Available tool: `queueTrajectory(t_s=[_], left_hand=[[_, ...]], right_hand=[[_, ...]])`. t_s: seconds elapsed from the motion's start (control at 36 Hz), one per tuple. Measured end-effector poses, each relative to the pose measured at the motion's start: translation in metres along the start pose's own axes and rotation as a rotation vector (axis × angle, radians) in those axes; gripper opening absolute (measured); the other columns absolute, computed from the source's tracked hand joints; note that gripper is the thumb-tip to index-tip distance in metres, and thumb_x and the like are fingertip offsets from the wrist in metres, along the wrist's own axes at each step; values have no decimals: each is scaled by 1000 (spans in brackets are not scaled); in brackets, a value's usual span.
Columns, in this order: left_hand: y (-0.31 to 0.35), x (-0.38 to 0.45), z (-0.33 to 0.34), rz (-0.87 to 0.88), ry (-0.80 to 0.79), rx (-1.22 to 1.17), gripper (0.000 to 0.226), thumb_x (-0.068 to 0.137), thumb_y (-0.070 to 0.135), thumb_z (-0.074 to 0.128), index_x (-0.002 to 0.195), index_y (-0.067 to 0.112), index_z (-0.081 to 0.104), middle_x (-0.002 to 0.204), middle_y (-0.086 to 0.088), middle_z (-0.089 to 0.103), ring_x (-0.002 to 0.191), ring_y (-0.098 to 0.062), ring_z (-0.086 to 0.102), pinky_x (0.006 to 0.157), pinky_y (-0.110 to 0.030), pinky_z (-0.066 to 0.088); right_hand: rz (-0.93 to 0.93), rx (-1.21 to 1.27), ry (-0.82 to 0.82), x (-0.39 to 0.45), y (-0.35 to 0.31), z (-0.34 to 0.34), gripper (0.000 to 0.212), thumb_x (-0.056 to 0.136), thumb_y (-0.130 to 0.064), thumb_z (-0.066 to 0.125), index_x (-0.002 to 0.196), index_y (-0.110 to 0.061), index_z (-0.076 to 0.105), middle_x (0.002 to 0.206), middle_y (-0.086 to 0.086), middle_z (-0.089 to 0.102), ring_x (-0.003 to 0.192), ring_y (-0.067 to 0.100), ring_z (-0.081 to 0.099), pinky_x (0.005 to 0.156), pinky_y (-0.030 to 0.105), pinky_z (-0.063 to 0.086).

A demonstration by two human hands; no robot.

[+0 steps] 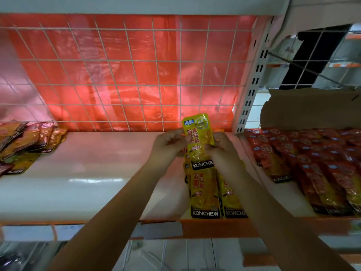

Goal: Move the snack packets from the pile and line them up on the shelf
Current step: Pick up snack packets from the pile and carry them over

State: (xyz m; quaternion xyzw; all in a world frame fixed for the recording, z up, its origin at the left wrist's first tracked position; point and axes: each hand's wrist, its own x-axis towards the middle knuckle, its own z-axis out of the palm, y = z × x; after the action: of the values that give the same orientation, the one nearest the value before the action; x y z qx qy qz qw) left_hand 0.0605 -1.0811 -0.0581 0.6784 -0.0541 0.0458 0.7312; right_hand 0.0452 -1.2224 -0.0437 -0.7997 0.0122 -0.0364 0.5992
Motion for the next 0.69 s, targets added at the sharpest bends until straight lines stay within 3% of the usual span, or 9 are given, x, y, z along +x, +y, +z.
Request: queueTrajectory(t_s=[0.06,0.14,0.22,0.28,0.33,0.47,0.58,0.69], left_hand=[[3,-2,-4,-2,19,-1,34,83,-10,57,116,-2,61,88,-18,65,72,-20,65,64,-32,58],[2,2,-13,-22,151,2,39,81,-18,52,111,4,63,75,-14,65,54,-12,62,49,-24,52],[-6,15,-32,-82,291,77,45,79,-21,49,104,13,64,50,6,62,43,-8,53,50,-23,45],[-15,25,-45,-129,329,169,48,78,-22,47,104,14,66,47,6,61,41,-6,53,57,-25,48],[-25,32,-51,-163,333,280,47,77,-20,47,104,12,68,62,-4,68,50,-10,58,64,-28,52],[-48,44,-50,-243,299,628,28,82,0,58,107,1,69,105,-17,68,97,-31,64,86,-38,53],[-49,49,-45,-251,291,711,29,86,9,57,113,2,67,111,-17,66,101,-30,63,90,-40,52],[-46,46,-42,-239,266,773,28,86,12,58,111,3,66,111,-17,66,99,-30,63,88,-40,52]], right_hand=[[-58,-63,-1,1,-1,8,18,88,-1,51,101,-11,58,96,10,64,88,24,58,77,34,46],[-182,-231,-5,2,-5,11,25,91,-1,48,111,-6,62,98,8,61,78,17,57,61,21,38],[-268,-389,25,5,-6,10,34,91,0,48,123,-5,57,112,12,59,98,22,58,72,17,37],[-298,-475,30,8,-5,9,36,91,-3,49,127,-6,55,119,12,57,108,23,53,81,20,35],[-305,-517,34,8,-4,9,37,92,-5,50,128,-8,54,121,11,56,112,23,51,88,22,35],[-337,-525,50,5,-2,7,35,91,-5,52,125,-8,57,116,12,59,107,21,53,86,22,36],[-318,-494,61,5,2,2,32,91,-6,53,122,-10,59,113,9,60,93,11,50,75,17,33],[-308,-473,77,5,3,2,32,90,-5,54,121,-7,60,111,11,62,98,18,55,82,24,40]])
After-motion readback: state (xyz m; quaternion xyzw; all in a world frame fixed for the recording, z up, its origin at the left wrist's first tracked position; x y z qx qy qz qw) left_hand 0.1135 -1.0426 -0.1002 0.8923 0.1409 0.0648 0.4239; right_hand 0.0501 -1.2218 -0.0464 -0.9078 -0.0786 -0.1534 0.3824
